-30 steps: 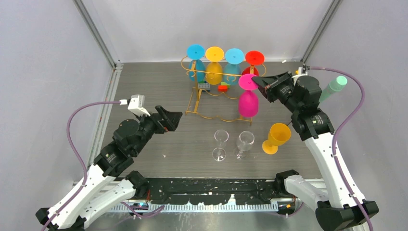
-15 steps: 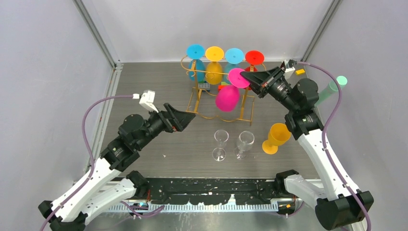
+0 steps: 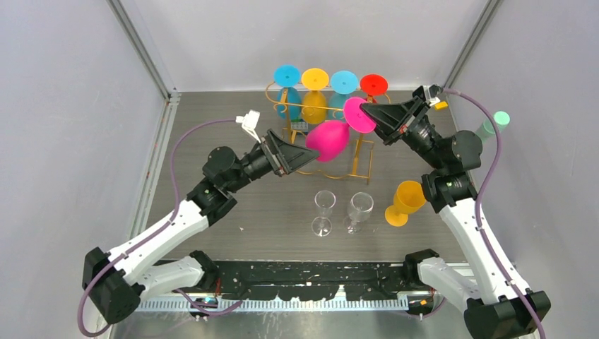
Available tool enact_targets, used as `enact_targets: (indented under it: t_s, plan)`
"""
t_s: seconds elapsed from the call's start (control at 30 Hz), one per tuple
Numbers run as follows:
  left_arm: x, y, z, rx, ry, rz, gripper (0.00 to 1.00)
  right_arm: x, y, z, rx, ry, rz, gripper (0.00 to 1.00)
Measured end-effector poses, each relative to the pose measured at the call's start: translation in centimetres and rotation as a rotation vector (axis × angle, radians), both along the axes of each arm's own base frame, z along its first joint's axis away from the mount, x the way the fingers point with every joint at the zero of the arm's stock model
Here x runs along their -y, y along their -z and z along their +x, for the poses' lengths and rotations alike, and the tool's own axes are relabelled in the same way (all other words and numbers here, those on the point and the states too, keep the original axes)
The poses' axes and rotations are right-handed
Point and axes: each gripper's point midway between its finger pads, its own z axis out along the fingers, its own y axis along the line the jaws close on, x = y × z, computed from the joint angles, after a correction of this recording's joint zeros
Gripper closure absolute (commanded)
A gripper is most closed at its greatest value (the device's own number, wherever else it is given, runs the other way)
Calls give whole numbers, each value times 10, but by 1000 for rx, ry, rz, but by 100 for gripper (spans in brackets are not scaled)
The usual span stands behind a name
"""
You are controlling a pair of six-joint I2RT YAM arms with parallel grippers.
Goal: Take the wine glass off the wine glass rack
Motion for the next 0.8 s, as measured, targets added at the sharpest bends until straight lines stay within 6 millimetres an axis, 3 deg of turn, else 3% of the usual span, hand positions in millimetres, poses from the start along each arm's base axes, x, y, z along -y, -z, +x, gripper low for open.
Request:
enact_targets:
  t_s: [0.07, 0.27, 0.5, 0.7, 0.8]
  plan:
    - [6, -6, 0, -5, 28, -42, 2, 0, -2, -3, 3, -11, 15, 100]
    - [15, -26, -4, 7, 101, -146, 30, -1, 7, 0, -31, -31, 41, 100]
    - [15, -35, -7, 8, 136, -190, 61, 7, 6, 2, -32, -14, 129, 100]
    - [11, -53, -16, 59, 170, -246, 99, 19, 14, 16, -85, 42, 216, 100]
    - [4, -76, -28, 131, 199, -302, 100, 20, 28, 25, -146, 44, 235, 95]
